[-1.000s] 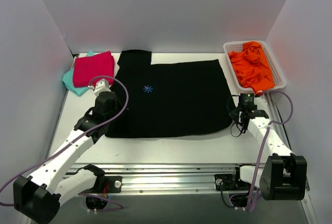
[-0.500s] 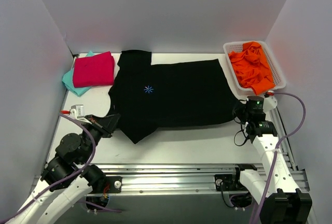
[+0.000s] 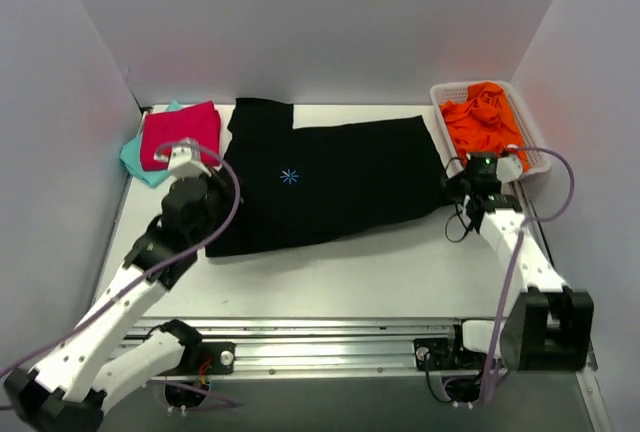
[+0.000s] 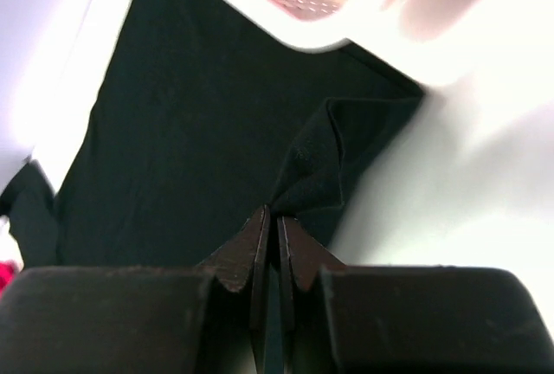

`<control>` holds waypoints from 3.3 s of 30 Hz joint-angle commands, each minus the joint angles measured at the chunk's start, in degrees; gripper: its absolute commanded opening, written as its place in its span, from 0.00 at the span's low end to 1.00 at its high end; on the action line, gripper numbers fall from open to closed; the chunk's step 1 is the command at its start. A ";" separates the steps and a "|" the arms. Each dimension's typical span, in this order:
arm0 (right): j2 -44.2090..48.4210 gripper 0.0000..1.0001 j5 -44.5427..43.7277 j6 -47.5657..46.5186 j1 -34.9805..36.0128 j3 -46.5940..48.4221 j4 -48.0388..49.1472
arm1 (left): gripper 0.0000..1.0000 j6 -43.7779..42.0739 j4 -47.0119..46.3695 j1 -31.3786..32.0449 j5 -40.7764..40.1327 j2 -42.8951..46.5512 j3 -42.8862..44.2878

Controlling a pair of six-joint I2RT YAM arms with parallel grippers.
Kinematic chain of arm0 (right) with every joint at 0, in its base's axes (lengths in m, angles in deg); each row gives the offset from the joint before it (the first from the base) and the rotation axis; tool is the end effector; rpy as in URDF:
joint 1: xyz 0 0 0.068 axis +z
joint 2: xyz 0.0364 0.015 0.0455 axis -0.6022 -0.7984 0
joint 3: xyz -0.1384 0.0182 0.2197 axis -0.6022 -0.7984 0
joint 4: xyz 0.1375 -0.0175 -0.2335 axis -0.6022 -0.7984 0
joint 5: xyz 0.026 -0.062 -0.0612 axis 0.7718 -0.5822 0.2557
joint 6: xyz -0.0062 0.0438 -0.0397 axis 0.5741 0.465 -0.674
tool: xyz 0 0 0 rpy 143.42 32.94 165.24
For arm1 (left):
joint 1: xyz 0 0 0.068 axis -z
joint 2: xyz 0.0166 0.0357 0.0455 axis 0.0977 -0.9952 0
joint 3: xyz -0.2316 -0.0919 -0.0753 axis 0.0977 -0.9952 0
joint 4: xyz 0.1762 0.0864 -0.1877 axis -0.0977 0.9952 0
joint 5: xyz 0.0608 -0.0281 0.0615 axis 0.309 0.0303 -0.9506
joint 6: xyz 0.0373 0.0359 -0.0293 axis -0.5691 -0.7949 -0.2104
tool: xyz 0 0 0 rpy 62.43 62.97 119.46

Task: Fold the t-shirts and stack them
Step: Fold the tshirt

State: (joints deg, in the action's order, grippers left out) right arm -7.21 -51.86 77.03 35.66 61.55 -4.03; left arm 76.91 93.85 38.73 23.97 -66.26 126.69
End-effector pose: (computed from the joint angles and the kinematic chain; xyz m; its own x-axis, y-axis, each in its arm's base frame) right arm 0.2933 -0.0115 0.2590 -0.1796 0.7650 -0.6185 0.3985 0.6314 0.6653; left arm 0.1925 -0.1050 0.3395 -0.2861 -0.5041 -0.8149 0.0010 0.8503 -0.5263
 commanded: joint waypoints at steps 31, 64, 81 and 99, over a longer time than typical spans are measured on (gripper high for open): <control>-48.62 0.70 -24.25 9.35 4.88 37.34 -10.70 | 0.93 0.13 -1.04 -24.07 13.72 -53.53 28.80; -34.31 0.00 -18.01 18.36 6.64 -0.79 10.93 | 0.15 9.09 -11.87 -14.85 8.02 -48.78 -1.89; 5.14 0.01 -27.33 20.69 11.74 -14.86 -13.16 | 0.21 18.32 13.96 -5.80 -0.09 -3.44 -17.54; 11.06 0.84 -28.31 4.08 14.02 -2.28 -8.25 | 0.48 6.11 -20.11 -5.53 7.47 -37.05 0.20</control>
State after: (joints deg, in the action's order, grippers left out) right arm 4.90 -80.74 85.57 49.26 61.35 -15.98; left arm 85.15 85.44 33.62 28.80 -97.82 122.69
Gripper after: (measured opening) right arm 0.848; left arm 0.514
